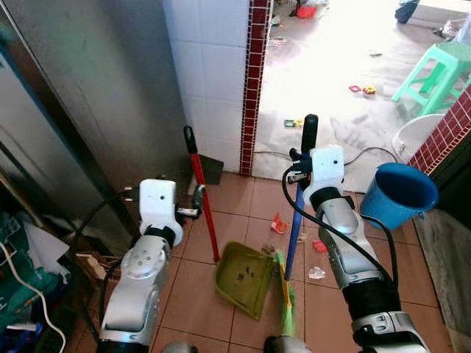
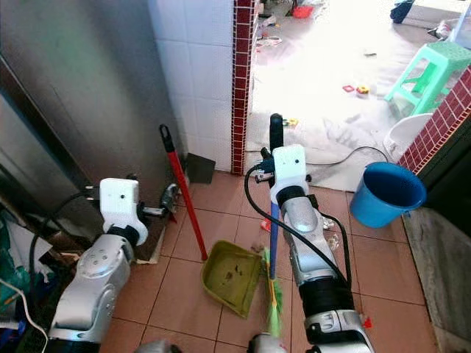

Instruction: Sweep floor

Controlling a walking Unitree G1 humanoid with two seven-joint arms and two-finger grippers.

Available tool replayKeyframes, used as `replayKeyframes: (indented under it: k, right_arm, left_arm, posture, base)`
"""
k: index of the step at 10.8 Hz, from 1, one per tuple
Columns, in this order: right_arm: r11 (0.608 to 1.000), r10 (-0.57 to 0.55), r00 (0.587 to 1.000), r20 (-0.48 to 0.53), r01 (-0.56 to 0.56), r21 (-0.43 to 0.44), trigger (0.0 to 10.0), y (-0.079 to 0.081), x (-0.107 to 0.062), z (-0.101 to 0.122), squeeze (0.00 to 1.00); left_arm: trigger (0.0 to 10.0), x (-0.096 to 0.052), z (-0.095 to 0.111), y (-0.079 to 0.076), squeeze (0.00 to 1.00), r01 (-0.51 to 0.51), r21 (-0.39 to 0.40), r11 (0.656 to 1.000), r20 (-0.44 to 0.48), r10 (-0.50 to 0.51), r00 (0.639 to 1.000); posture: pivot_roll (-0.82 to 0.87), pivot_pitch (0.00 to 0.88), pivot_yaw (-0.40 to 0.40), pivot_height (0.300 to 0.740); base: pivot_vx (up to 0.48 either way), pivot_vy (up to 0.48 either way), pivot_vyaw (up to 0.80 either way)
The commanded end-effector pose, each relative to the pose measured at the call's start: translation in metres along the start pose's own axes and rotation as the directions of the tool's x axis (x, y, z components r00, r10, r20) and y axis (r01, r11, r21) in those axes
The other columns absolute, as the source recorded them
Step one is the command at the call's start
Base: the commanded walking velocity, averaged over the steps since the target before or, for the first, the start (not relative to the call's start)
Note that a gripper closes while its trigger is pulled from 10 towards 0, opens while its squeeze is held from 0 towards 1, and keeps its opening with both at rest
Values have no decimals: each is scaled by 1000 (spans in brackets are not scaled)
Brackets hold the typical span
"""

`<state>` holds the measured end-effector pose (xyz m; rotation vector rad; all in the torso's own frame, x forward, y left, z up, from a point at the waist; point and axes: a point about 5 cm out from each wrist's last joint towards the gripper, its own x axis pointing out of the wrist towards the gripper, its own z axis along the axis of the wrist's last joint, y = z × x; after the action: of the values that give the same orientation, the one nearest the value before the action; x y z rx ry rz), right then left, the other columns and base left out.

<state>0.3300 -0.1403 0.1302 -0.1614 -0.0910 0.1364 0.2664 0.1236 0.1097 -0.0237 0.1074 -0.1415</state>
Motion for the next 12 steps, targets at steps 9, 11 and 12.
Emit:
replayKeyframes:
  k: [9,11,12]
  right_arm:
    - [999,16,996,87,-12,-48,10000,-3,5,20,0]
    - [999,20,996,91,-16,-47,10000,-4,5,21,0]
    - [999,21,996,90,-17,-46,10000,-5,4,21,0]
  left_arm:
    - [10000,1,6,7,0,-60,2,998,34,60,998]
    - [10000,2,6,14,0,-127,23,992,35,127,991]
    - [10000,0,10,18,0,-155,44,987,61,152,986]
  posture:
    - [-21,58,10,740]
    - [-21,57,9,740]
    - [-20,58,10,740]
  base:
    - [0,-145,-122]
    - [0,0,0]
    - [0,0,0]
